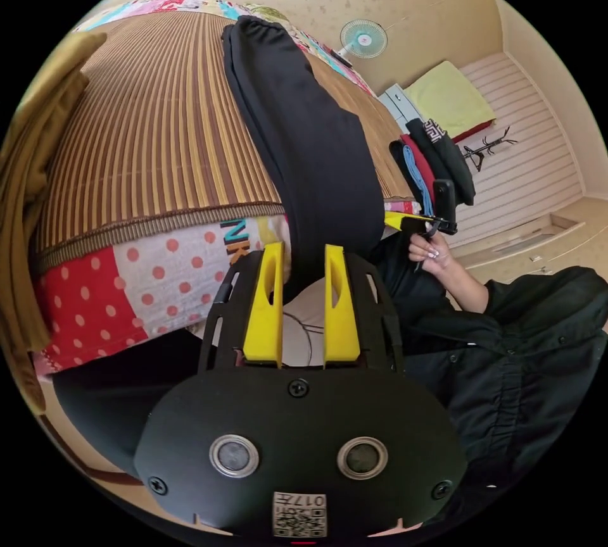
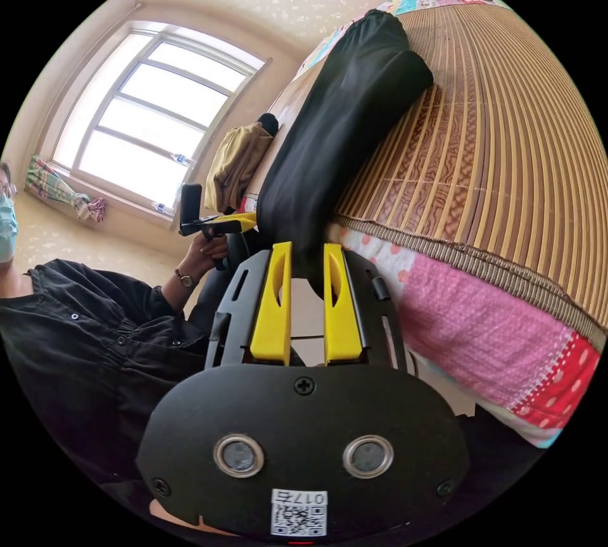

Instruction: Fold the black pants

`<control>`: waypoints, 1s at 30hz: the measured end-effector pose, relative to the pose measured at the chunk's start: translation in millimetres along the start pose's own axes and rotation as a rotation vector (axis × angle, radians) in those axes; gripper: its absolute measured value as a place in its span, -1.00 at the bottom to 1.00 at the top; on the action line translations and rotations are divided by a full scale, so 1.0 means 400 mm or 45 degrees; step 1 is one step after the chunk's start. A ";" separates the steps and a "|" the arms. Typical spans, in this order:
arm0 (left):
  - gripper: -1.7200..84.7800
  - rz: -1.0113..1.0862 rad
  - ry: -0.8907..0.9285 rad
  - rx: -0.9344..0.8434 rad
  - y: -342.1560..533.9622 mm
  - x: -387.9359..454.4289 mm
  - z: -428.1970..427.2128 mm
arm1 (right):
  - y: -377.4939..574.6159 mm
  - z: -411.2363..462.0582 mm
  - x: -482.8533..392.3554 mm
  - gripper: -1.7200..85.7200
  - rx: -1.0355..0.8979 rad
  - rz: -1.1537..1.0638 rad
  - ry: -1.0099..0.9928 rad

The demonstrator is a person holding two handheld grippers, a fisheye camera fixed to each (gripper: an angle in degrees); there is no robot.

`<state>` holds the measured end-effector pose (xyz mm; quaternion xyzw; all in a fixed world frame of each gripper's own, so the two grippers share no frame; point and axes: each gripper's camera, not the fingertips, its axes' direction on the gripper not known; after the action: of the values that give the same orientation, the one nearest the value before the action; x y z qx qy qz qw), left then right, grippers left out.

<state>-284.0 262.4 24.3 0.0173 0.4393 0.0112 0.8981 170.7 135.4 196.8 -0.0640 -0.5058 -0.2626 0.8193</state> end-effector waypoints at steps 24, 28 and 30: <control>-0.73 0.040 0.184 -0.012 -0.038 -0.037 0.058 | -0.011 0.011 0.054 -0.71 -0.006 -0.068 -0.267; -0.74 0.045 0.220 -0.025 -0.059 -0.042 0.083 | -0.032 0.023 0.047 -0.74 -0.049 -0.088 -0.240; -0.76 0.056 0.198 -0.044 -0.068 -0.035 0.094 | -0.031 0.020 0.052 -0.74 -0.050 -0.087 -0.304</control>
<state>-262.8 234.1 57.3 0.0106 0.5071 0.0396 0.8609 165.4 120.2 216.8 -0.0936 -0.5963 -0.2907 0.7424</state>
